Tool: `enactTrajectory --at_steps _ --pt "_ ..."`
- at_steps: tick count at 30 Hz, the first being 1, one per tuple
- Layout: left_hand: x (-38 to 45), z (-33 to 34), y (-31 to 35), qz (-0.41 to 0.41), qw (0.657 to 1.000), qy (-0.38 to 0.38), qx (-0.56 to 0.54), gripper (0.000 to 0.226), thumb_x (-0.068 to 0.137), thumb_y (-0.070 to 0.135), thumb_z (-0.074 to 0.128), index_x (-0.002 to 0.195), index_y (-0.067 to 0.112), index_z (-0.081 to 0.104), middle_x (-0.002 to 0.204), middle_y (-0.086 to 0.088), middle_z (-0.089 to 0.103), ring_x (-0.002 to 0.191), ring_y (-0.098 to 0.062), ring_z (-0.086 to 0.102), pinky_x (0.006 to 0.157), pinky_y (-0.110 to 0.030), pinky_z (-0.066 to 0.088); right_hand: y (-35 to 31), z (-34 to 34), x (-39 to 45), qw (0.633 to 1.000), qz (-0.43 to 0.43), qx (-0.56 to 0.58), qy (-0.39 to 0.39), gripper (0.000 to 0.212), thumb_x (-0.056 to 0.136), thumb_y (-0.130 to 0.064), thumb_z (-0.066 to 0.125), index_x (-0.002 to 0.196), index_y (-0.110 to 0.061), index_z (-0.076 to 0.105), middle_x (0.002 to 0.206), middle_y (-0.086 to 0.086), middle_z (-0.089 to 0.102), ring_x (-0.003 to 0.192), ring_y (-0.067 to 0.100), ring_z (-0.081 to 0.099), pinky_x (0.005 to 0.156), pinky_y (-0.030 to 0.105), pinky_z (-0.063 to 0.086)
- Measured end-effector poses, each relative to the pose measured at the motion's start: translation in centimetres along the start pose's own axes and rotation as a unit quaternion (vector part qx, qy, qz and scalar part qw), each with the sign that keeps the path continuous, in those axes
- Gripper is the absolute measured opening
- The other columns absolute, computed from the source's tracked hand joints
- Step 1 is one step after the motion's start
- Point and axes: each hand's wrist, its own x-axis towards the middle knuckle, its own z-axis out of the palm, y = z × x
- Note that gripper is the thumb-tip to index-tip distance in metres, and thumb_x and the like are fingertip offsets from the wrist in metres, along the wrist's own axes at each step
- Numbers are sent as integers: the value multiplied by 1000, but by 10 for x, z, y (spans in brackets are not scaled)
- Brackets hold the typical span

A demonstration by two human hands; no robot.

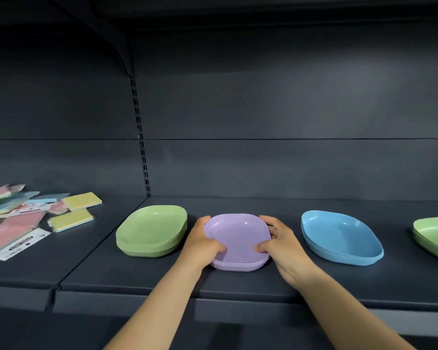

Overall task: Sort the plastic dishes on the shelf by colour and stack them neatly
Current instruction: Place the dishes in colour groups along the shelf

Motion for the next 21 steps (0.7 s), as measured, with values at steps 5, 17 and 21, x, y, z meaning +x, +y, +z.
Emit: enactTrajectory --at_steps 5,17,21 --pt "3 1 -1 18 1000 -7 23 41 80 -9 56 82 31 44 83 14 50 79 -10 48 64 -15 38 0 0 2 1000 -3 -19 3 58 70 23 53 105 -24 58 103 -4 63 99 12 58 70 19 46" --pt "10 3 68 31 945 -28 326 76 81 30 70 145 18 31 150 -5 33 133 -23 40 102 -27 37 -69 -77 -24 951 -110 -289 14 55 80 -26 74 129 -18 50 129 1 54 118 12 50 95 19 37" --pt "-9 33 113 150 893 -69 419 58 85 32 65 137 22 42 142 -2 41 128 -19 42 95 -25 36 -105 -144 -45 832 -189 -522 -4 59 84 -37 68 135 -21 44 136 -2 45 130 16 38 102 21 28"
